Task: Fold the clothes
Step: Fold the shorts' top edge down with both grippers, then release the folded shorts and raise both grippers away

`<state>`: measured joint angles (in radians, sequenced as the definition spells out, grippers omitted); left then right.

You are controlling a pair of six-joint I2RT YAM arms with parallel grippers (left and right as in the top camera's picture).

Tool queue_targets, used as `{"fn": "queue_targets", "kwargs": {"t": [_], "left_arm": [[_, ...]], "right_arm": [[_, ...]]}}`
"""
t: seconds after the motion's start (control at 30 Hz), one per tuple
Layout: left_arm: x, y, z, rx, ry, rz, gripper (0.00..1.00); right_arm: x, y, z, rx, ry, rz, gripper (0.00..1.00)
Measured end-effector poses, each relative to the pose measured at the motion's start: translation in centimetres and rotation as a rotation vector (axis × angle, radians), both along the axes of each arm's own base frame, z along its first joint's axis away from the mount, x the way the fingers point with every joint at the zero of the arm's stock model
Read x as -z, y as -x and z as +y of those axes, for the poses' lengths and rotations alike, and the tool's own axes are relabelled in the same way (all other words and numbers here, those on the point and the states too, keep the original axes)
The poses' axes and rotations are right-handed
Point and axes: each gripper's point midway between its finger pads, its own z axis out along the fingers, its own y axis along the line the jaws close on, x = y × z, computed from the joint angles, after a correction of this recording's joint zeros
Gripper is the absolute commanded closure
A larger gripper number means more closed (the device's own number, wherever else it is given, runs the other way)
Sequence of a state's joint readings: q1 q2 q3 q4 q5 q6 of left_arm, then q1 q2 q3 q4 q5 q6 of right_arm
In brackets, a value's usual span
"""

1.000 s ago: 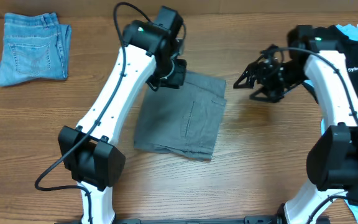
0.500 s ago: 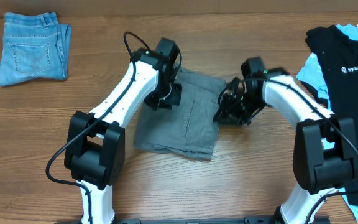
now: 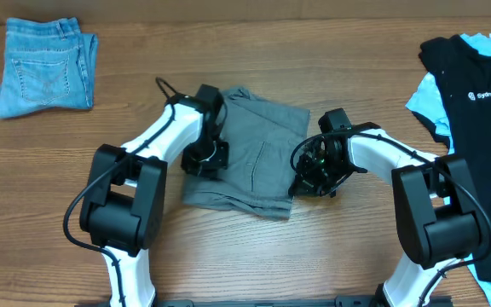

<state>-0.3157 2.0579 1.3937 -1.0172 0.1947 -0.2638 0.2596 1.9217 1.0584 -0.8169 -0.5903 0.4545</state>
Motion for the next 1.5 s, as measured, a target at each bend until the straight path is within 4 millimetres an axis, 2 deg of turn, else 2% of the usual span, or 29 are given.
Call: {"fn": "queue_targets", "kwargs": {"t": [0.1,0.17,0.23,0.3,0.33,0.4,0.43,0.5,0.53,0.63,0.73,0.87,1.0,1.13,1.17,1.27,1.37,1.5], "left_arm": [[-0.1,-0.2,1.2,-0.036,-0.001,0.015,0.96],[-0.8,0.4,2.4,-0.062,-0.019,0.058,0.96],[-1.7,0.2,2.9,-0.072,-0.028,0.07,0.96],[-3.8,-0.9,3.0,-0.075,-0.027,0.039,0.96],[-4.8,-1.2,2.8,-0.073,-0.019,0.016,0.96],[-6.9,-1.3,2.3,-0.063,-0.002,-0.031,0.96],[-8.2,-1.1,2.1,-0.056,0.005,-0.05,0.96],[-9.6,-0.3,1.8,-0.044,0.009,-0.05,0.96],[-10.1,0.5,1.6,-0.034,0.01,-0.034,0.96],[-9.4,1.3,1.2,-0.022,0.009,-0.011,0.96],[-7.9,2.7,1.2,-0.01,0.0,0.035,0.96],[-5.5,3.8,0.8,0.0,0.011,0.053,0.96],[-3.0,4.9,0.7,0.0,0.028,0.063,0.96],[-1.2,6.1,0.9,-0.003,0.036,0.083,0.96],[-1.0,6.5,0.9,-0.005,0.039,0.096,0.96],[-0.8,8.0,1.1,-0.016,0.049,0.152,0.96],[-1.0,8.5,1.1,-0.022,0.051,0.176,0.96],[-1.3,9.2,1.4,-0.027,0.042,0.21,0.96]], "right_arm": [[0.0,-0.1,-1.6,0.029,0.084,0.028,0.95],[-0.7,-0.8,-3.0,0.045,0.148,0.04,0.95],[-2.5,-2.3,-3.7,0.052,0.181,0.026,0.95],[-5.0,-4.1,-3.6,0.046,0.188,-0.02,0.94],[-6.5,-4.8,-3.2,0.038,0.183,-0.046,0.91],[-8.1,-5.4,-2.3,0.008,0.164,-0.095,0.87],[-8.9,-5.1,-0.9,-0.035,0.139,-0.123,0.87],[-9.2,-4.2,0.6,-0.087,0.12,-0.128,0.87],[-9.0,-3.1,2.5,-0.144,0.103,-0.137,0.84],[-8.2,-1.3,5.0,-0.218,0.081,-0.137,0.72],[-7.0,0.3,6.7,-0.256,0.064,-0.129,0.71],[-5.7,1.3,7.0,-0.257,0.059,-0.113,0.71],[-3.4,2.7,6.1,-0.24,0.07,-0.076,0.7],[-1.9,3.7,5.2,-0.211,0.05,-0.035,0.76],[-1.6,3.9,4.9,-0.202,0.049,-0.021,0.79],[-0.9,4.8,3.4,-0.159,0.091,0.038,0.8],[-0.5,4.7,1.9,-0.11,0.161,0.065,0.83],[-0.6,4.3,-1.6,-0.035,0.275,0.12,0.83]]}}
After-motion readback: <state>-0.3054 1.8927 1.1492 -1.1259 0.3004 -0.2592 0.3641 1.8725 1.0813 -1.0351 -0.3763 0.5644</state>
